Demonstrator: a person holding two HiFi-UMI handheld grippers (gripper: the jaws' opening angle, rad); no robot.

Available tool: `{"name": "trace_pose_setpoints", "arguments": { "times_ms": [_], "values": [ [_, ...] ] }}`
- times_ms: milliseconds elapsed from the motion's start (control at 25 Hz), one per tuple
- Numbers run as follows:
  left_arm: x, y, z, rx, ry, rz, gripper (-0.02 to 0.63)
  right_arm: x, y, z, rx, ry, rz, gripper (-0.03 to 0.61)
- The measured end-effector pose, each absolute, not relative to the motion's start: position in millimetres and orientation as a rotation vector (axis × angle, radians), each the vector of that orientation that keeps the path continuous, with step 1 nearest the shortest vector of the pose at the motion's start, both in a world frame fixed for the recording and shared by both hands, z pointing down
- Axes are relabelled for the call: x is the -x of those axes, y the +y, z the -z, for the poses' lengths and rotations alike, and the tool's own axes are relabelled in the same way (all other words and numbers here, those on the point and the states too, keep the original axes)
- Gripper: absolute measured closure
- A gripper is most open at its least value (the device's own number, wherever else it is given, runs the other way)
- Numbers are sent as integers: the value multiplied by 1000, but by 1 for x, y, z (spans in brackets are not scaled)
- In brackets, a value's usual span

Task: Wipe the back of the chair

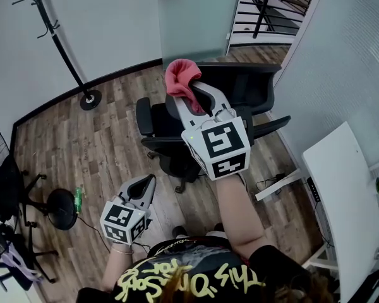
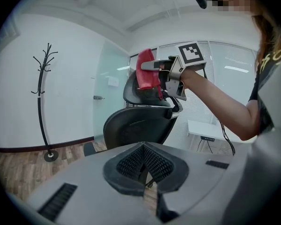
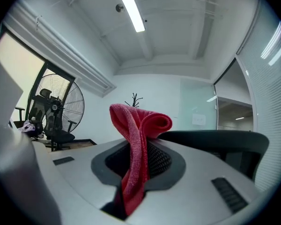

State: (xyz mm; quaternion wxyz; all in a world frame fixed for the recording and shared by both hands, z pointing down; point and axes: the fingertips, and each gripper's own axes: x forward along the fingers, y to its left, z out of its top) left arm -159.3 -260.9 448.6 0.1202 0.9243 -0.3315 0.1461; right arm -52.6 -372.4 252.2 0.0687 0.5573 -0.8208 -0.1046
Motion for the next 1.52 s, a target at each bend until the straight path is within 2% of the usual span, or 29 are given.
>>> {"name": "trace_pose_setpoints", "arguments": {
  "times_ms": [440,1040,1520],
  "values": [
    [112,-255,-445,-2724,-926,-437,621,-48,-318,-209,-1846,-2560,342,515],
    [35,-230,-445,-2716,-937,-443,621,-243,-309,-246,-2132,-2296,146,515],
    [30,-217,-442,-2658,-1074,-429,621,-268,-373,-300,-1956,-2248,-40,515]
  ]
}}
